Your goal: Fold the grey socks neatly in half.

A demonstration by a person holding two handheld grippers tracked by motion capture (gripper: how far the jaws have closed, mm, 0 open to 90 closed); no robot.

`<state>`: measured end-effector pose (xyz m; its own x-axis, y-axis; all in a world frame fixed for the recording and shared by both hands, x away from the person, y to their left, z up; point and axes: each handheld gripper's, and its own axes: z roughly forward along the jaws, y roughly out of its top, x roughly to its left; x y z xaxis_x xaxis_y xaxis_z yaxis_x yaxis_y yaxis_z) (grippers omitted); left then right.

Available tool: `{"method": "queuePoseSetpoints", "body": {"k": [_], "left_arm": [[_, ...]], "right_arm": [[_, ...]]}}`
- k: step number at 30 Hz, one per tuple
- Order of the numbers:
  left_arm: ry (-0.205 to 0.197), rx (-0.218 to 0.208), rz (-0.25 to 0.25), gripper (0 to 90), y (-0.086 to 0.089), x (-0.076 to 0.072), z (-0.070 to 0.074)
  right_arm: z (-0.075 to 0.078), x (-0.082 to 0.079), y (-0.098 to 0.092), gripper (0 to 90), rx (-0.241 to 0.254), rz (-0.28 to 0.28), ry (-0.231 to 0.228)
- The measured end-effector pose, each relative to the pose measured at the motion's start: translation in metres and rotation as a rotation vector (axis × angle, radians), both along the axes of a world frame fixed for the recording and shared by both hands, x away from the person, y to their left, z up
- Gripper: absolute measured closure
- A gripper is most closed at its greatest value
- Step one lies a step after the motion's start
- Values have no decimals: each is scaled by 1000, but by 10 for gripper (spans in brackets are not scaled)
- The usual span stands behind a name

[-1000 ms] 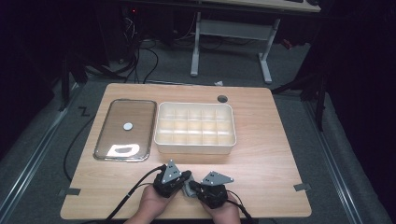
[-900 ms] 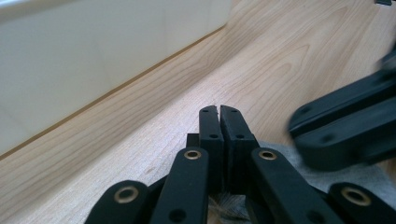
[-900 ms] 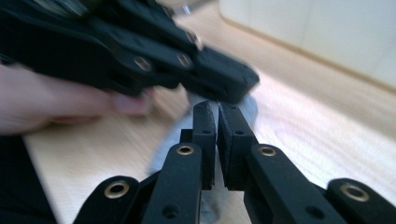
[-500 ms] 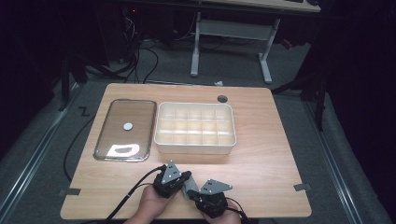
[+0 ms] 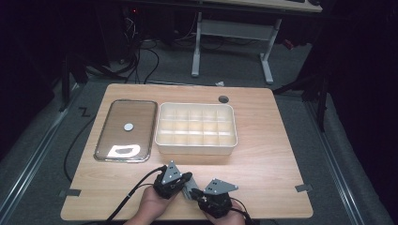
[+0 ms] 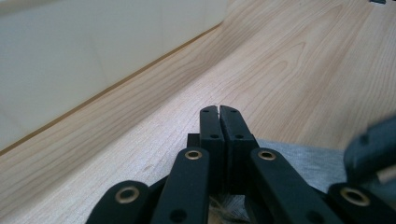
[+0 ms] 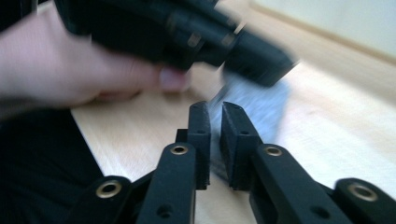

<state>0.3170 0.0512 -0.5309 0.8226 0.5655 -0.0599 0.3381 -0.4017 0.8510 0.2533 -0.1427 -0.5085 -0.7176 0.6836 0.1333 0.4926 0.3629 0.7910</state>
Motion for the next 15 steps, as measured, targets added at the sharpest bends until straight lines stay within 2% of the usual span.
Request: {"method": "queuePoseSetpoints", "body": {"k": [4, 6, 10, 15], "left_arm": [[-3, 2, -3, 879, 0, 0, 0], [-3, 1, -4, 874, 0, 0, 0], [-2, -1, -6, 867, 0, 0, 0], [0, -5, -7, 857, 1, 0, 0]], "right_arm": [[7, 7, -6, 723, -10, -36, 28], [8, 10, -8, 651, -18, -49, 58], [9, 16, -8, 580, -28, -67, 100], [10, 25, -5, 485, -36, -74, 184]]}}
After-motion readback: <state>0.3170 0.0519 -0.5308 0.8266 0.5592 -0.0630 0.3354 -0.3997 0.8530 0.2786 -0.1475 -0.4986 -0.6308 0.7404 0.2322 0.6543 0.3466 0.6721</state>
